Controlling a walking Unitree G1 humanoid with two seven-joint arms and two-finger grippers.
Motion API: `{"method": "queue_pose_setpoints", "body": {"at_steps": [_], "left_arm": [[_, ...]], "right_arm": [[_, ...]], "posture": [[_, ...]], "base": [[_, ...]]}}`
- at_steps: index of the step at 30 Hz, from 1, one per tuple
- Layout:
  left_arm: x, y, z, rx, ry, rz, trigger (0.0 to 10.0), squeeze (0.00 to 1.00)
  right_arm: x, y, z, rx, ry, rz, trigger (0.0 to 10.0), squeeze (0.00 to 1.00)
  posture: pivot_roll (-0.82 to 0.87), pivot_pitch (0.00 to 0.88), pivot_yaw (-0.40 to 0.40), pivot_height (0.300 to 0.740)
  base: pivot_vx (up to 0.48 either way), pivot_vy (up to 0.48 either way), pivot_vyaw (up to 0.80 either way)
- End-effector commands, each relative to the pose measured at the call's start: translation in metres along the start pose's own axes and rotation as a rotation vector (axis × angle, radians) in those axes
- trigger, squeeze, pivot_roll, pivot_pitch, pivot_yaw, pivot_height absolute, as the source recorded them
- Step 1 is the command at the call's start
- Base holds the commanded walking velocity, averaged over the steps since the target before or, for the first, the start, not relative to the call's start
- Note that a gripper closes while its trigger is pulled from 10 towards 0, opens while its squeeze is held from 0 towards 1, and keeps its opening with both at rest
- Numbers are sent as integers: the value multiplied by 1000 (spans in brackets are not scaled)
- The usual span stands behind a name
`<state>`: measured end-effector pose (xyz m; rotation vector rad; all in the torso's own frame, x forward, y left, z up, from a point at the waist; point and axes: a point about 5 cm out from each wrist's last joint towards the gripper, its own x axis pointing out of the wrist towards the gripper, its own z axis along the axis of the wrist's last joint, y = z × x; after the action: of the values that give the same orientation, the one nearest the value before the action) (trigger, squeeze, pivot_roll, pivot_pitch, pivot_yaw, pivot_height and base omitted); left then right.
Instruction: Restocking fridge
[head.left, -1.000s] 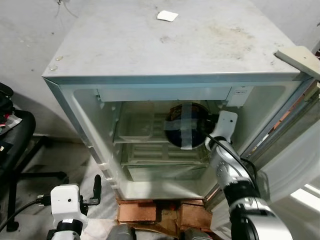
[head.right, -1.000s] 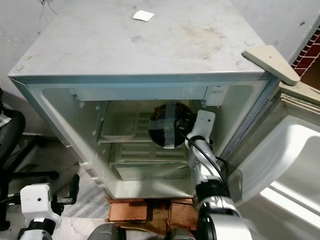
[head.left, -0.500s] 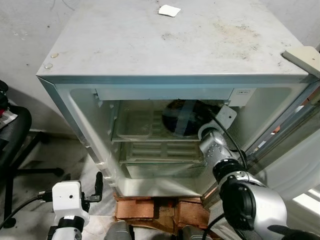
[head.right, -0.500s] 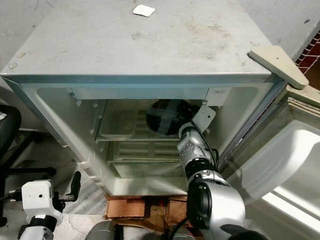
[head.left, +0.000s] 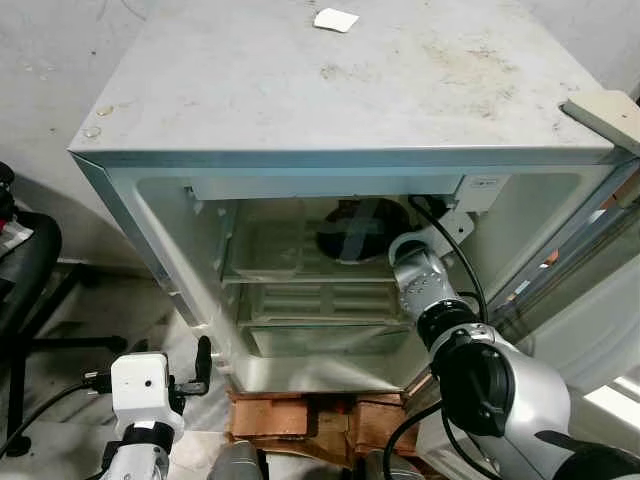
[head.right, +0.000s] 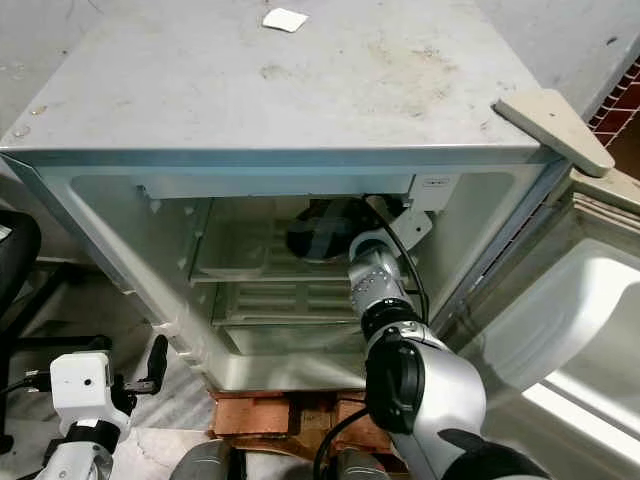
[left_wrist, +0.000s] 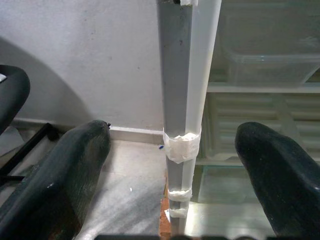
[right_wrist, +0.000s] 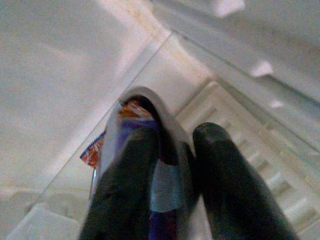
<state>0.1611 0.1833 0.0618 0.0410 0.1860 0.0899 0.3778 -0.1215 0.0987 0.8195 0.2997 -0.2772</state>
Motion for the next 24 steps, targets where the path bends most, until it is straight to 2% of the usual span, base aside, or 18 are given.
{"method": "queue_pose_setpoints", "body": {"at_steps": [1, 4, 7, 10, 11, 14, 16, 19, 24], "left_arm": [[-2, 1, -6, 7, 34, 10, 10000, 0], [-2, 0, -6, 8, 36, 9, 10000, 0], [0, 0, -6, 10, 36, 9, 10000, 0], [1, 0, -6, 11, 35, 10, 10000, 0], [2, 0, -6, 12, 34, 11, 10000, 0], [4, 0, -6, 15, 34, 10, 10000, 0], [6, 1, -6, 18, 33, 7, 10000, 0], [10, 1, -5, 22, 28, 1, 10000, 0], [14, 1, -4, 24, 21, -2, 10000, 0]], "right_arm": [[1, 9, 6, -6, -20, 29, 10000, 1000], [1, 10, 5, -12, -18, 45, 10000, 1000], [0, 9, 2, -71, -15, 57, 10000, 1000], [0, 7, 0, -89, -13, 71, 10000, 1000], [-1, 8, -2, -99, -10, 109, 10000, 1000], [-1, 8, -2, -170, -20, 152, 10000, 1000], [-3, 9, -5, -334, -21, 228, 10000, 1000], [-5, 6, -11, -539, -18, 274, 10000, 1000], [-6, 2, -11, -626, -36, 306, 10000, 1000]], "posture": [[154, 152, -26, 735], [154, 152, -26, 735], [152, 152, -27, 735], [154, 152, -29, 735], [152, 148, -32, 735], [145, 145, -31, 735], [139, 141, -30, 735], [134, 133, -28, 735], [129, 124, -26, 735]], "base": [[0, 0, 0], [0, 0, 0], [0, 0, 0], [0, 0, 0], [0, 0, 0], [0, 0, 0], [0, 0, 0], [0, 0, 0], [0, 0, 0]]}}
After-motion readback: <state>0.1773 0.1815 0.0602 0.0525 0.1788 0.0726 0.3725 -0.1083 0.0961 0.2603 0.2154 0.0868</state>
